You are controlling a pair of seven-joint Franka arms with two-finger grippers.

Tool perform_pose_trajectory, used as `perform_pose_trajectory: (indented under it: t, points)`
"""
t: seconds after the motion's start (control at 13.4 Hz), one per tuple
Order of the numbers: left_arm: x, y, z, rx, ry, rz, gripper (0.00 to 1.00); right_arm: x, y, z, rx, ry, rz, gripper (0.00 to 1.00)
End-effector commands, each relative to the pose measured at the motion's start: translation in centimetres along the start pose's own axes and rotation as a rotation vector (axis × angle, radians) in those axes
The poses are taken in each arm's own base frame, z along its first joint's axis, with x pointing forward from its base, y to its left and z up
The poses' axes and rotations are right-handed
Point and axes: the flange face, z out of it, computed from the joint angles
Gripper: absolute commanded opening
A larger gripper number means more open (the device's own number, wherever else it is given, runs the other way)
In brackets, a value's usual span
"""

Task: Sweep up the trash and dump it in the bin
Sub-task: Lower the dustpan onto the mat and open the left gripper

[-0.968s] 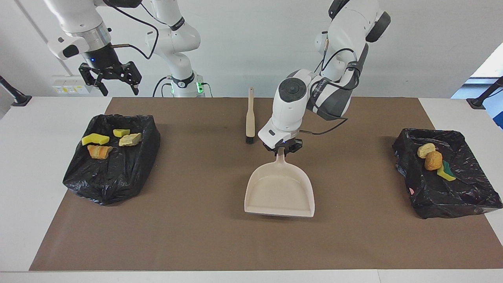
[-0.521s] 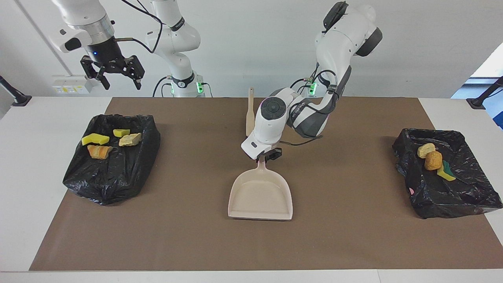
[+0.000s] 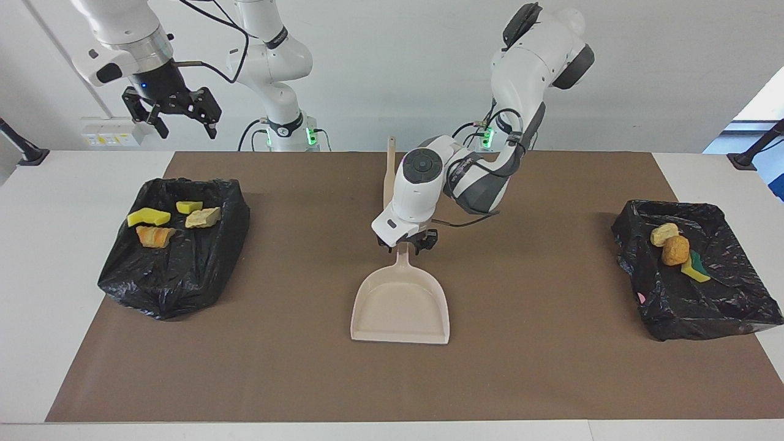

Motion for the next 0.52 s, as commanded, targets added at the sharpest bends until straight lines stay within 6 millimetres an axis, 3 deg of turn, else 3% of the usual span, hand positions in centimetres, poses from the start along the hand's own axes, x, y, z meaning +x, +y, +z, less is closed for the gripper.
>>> perform_pose_trajectory:
  t: [0.0,0.15,0.45]
  points:
    - [0.0,-0.1,-1.3,0.024,0.021,-0.013,1.0,0.3,0.0,-0.4,-0.005,0.003,-0.015,1.0]
    - [-0.9,-0.8,-3.6,0.041,0.053,-0.01,1.0,0.1,0.3,-0.4,-0.007,-0.001,-0.009,1.0]
    - [-1.0,-6.8,-7.1,0.109,0.102,-0.017,1.0,0.0,0.6,-0.6,-0.008,0.007,0.003,1.0]
